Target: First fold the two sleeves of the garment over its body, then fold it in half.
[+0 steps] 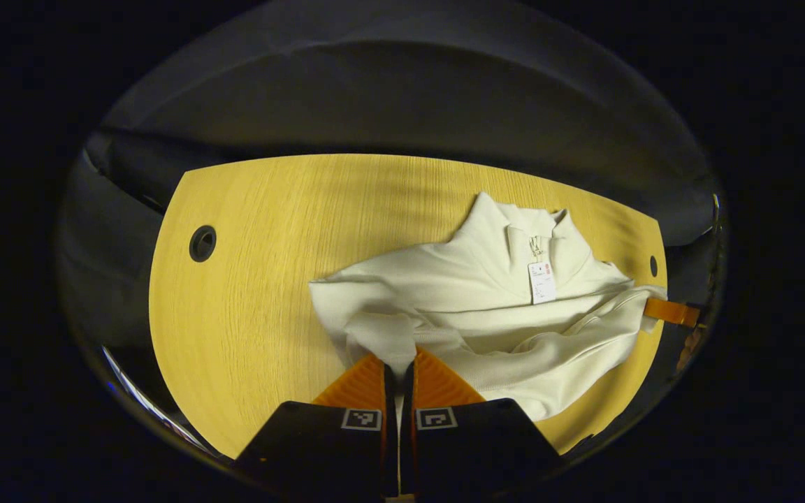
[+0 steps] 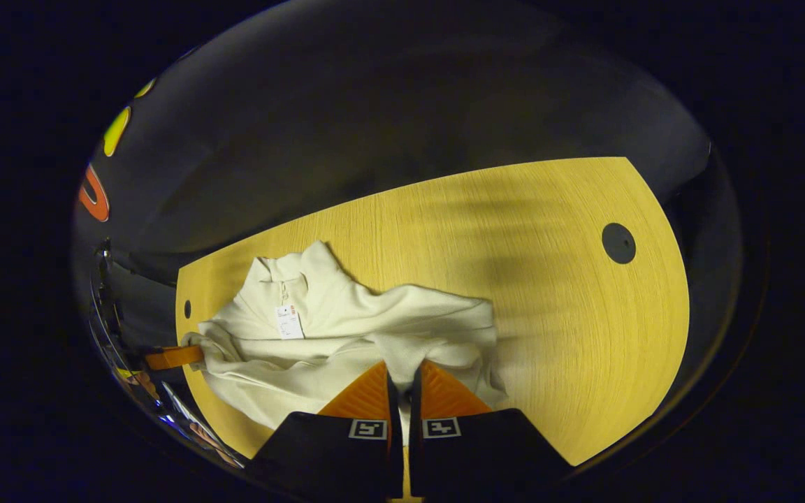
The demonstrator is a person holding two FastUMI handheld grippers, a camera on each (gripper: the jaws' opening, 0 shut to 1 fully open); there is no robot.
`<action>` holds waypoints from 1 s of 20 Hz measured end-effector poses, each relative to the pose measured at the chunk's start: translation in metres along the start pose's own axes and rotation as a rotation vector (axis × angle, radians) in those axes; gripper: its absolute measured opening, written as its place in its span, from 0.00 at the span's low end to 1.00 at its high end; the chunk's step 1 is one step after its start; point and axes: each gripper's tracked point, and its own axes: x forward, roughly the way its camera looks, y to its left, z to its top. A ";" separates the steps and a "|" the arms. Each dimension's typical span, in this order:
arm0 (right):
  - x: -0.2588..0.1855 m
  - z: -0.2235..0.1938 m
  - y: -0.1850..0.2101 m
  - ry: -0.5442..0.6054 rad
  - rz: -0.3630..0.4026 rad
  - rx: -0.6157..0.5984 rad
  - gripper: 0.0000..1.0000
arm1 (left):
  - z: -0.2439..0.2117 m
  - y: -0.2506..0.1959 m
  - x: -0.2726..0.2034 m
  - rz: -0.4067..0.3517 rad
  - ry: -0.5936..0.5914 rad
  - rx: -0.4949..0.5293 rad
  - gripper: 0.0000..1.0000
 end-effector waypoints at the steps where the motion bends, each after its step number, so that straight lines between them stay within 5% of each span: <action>1: 0.004 0.000 -0.001 0.000 -0.012 -0.017 0.04 | 0.001 0.000 0.002 0.004 0.009 0.014 0.06; 8: 0.005 0.005 0.001 -0.022 -0.042 -0.040 0.12 | 0.008 -0.002 0.012 -0.009 -0.007 0.032 0.14; 12: -0.012 0.024 0.000 -0.106 -0.066 -0.034 0.15 | 0.019 0.004 0.002 0.024 -0.064 0.046 0.49; 13: -0.017 0.027 0.000 -0.124 -0.070 -0.039 0.32 | 0.023 0.008 -0.002 0.048 -0.084 0.054 0.61; 14: -0.024 0.031 0.001 -0.143 -0.077 -0.052 0.29 | 0.027 0.007 -0.008 0.054 -0.109 0.057 0.74; 15: -0.033 0.033 0.002 -0.159 -0.079 -0.062 0.49 | 0.031 0.004 -0.012 0.047 -0.132 0.053 0.96; 16: -0.035 0.032 0.004 -0.171 -0.082 -0.074 0.53 | 0.029 0.001 -0.016 0.032 -0.143 0.041 0.96; 18: -0.056 0.033 0.008 -0.197 -0.100 -0.106 0.79 | 0.029 -0.006 -0.029 0.008 -0.169 0.014 0.98; 20: -0.075 0.033 0.015 -0.236 -0.103 -0.146 0.86 | 0.029 -0.015 -0.046 -0.023 -0.210 -0.013 0.98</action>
